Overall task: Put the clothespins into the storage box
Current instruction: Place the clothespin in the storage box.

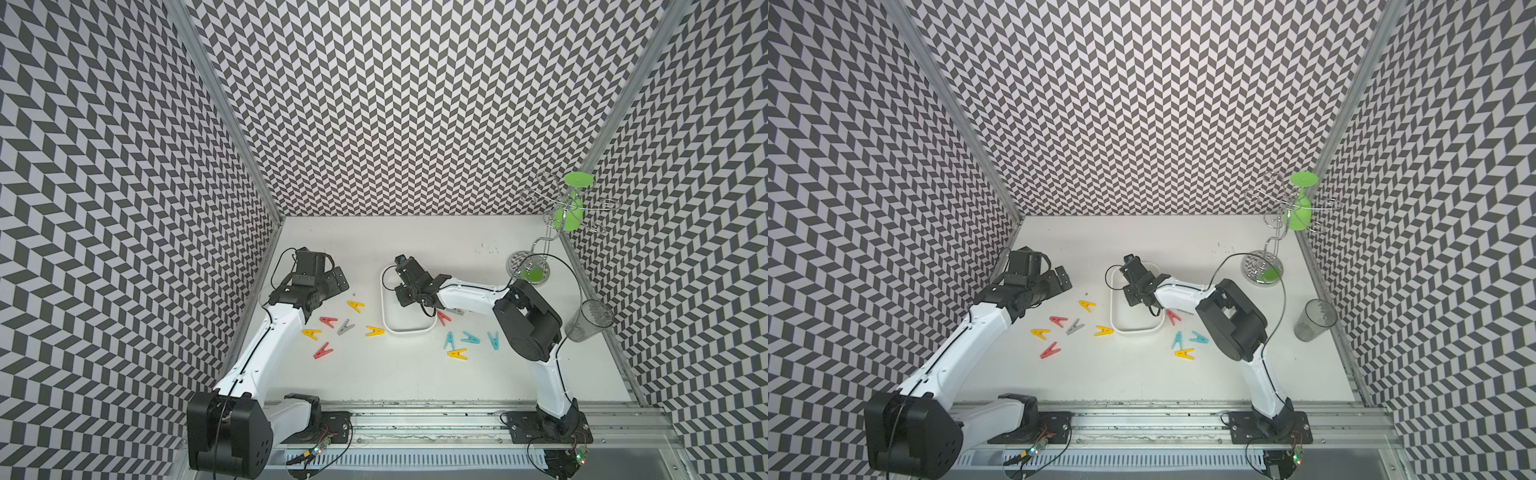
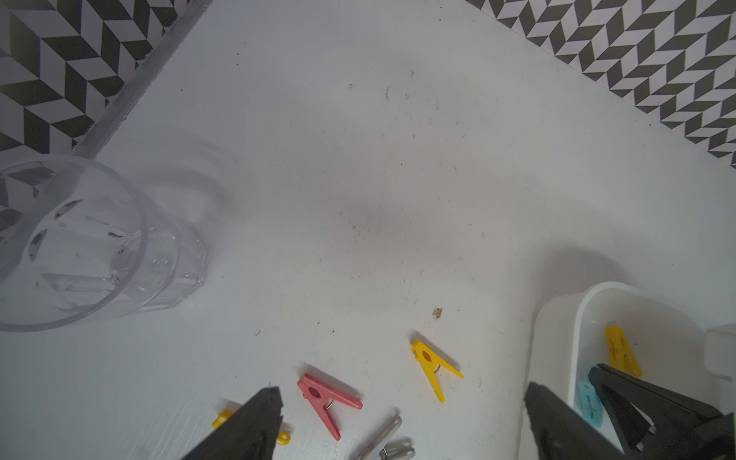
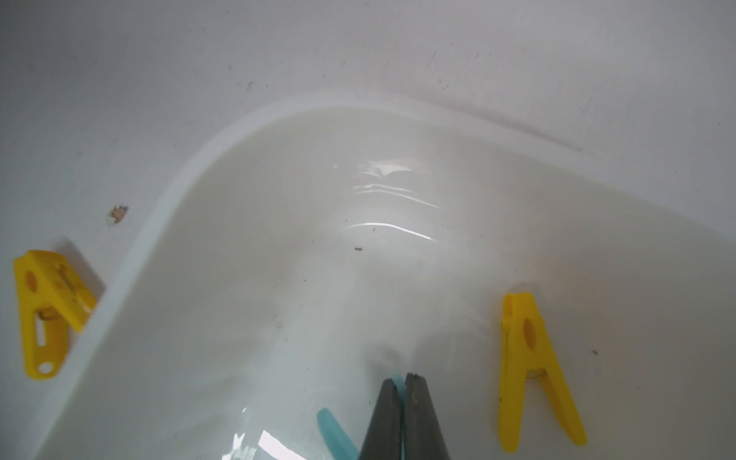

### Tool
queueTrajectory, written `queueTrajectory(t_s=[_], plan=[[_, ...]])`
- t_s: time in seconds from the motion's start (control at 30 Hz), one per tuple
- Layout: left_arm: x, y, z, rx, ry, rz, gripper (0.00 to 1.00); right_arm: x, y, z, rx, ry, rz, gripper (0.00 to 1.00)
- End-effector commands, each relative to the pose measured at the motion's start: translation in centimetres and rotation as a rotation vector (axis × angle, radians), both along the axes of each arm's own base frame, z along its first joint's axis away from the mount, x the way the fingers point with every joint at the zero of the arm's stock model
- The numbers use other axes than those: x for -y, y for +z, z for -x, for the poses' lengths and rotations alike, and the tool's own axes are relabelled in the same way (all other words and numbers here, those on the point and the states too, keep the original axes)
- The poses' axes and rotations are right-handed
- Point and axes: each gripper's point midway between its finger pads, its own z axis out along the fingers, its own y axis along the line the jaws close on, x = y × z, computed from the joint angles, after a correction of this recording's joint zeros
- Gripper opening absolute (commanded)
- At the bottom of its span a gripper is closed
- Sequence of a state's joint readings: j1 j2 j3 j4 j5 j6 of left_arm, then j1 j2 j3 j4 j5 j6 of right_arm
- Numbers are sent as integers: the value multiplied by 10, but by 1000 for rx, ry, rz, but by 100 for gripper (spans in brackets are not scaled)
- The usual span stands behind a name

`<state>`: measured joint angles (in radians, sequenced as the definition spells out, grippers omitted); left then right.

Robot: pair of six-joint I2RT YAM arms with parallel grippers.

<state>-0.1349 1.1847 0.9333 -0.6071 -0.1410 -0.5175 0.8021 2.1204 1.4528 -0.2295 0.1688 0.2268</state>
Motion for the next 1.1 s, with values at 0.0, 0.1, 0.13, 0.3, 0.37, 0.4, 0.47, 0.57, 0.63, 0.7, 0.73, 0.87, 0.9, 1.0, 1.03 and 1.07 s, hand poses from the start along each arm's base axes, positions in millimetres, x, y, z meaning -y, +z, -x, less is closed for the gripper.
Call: queueTrajectory(t_s=[0.0, 0.1, 0.13, 0.3, 0.37, 0.4, 0.47, 0.57, 0.63, 0.7, 0.73, 0.87, 0.9, 1.0, 1.03, 1.07], plan=[[-5, 2, 4, 3, 10, -10, 100, -10, 2, -15, 48, -8, -24, 5], [-4, 2, 4, 2, 8, -8, 100, -11, -1, -20, 47, -12, -23, 5], [-4, 2, 5, 1, 7, -7, 100, -11, -2, -21, 45, -14, -22, 5], [-5, 1, 6, 0, 7, -11, 100, -3, 2, -30, 53, -34, -29, 5], [-5, 0, 6, -3, 6, -12, 100, 39, 14, -57, 212, -233, 124, 7], [-4, 0, 5, -3, 5, -12, 100, 42, 14, -58, 213, -242, 133, 7], [-5, 1, 4, -2, 5, -12, 100, 46, 13, -60, 211, -248, 147, 7], [-5, 1, 4, -2, 5, -13, 100, 48, 14, -60, 209, -255, 141, 10], [-4, 0, 4, -2, 5, -11, 100, 46, 15, -60, 205, -244, 131, 12], [-4, 0, 3, -3, 3, -9, 100, 43, 16, -60, 200, -230, 120, 14], [-4, -1, 3, -5, 3, -8, 100, 41, 16, -59, 195, -221, 113, 16], [-4, -3, 4, -10, 3, -9, 100, 32, 19, -56, 174, -187, 74, 23], [-3, -3, 4, -8, 2, -8, 100, 30, 21, -55, 169, -182, 61, 24], [-3, -2, 3, -7, 2, -8, 100, 25, 31, -53, 162, -170, 23, 25], [-3, -1, 3, -5, 2, -7, 100, 24, 35, -52, 160, -169, 10, 25], [-3, -1, 3, -5, 2, -7, 100, 21, 42, -51, 157, -163, -10, 25]])
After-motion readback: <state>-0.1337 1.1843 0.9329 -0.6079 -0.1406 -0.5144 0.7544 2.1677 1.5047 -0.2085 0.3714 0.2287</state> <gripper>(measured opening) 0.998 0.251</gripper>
